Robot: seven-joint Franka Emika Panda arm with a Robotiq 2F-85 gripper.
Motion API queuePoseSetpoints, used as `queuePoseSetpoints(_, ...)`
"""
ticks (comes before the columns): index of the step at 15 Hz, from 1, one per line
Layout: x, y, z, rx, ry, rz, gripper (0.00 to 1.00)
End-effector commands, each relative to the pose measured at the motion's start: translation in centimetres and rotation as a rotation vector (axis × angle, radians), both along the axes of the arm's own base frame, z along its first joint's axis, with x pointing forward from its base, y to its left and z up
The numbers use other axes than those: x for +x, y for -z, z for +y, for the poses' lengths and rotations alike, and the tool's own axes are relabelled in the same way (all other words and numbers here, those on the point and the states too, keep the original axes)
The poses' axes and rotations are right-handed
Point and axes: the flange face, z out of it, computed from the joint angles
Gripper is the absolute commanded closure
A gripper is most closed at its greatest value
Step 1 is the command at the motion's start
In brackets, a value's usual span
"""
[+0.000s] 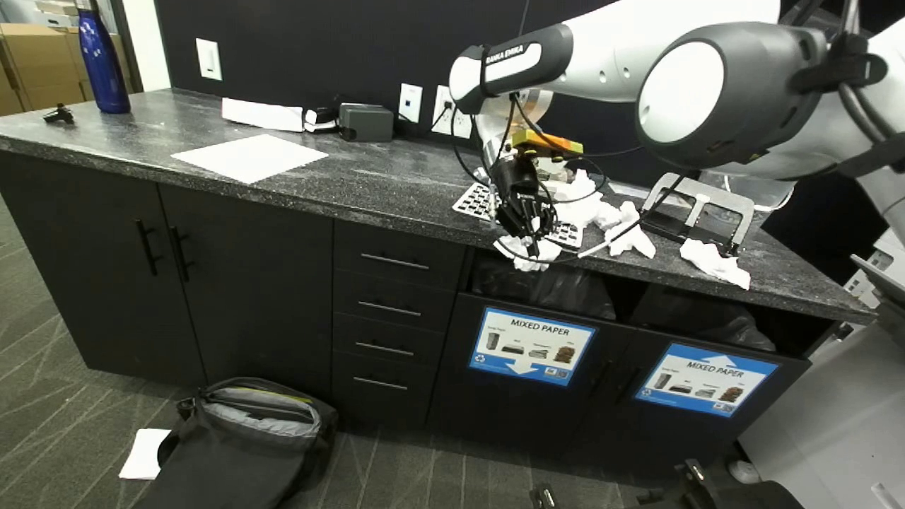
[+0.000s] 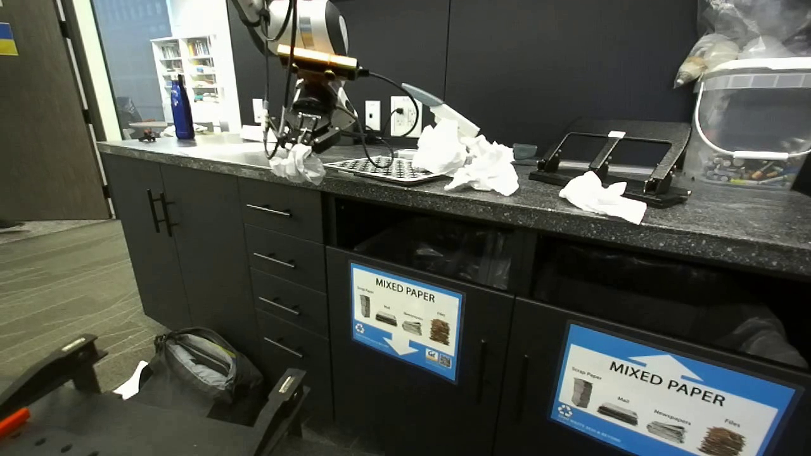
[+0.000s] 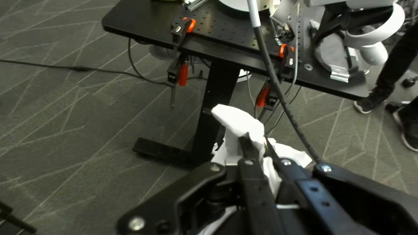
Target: Pick up the papers from the counter and throw them in the bin
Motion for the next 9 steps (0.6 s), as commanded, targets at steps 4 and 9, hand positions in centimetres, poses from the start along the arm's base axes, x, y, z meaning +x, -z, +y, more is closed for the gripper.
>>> queuePoseSetpoints(4, -3.0, 1.0, -4.0, 0.114, 0.123, -0.040, 0.98)
queuePoseSetpoints(9, -4.5, 1.0, -5.0, 0.126, 0.118, -0.196, 0.98)
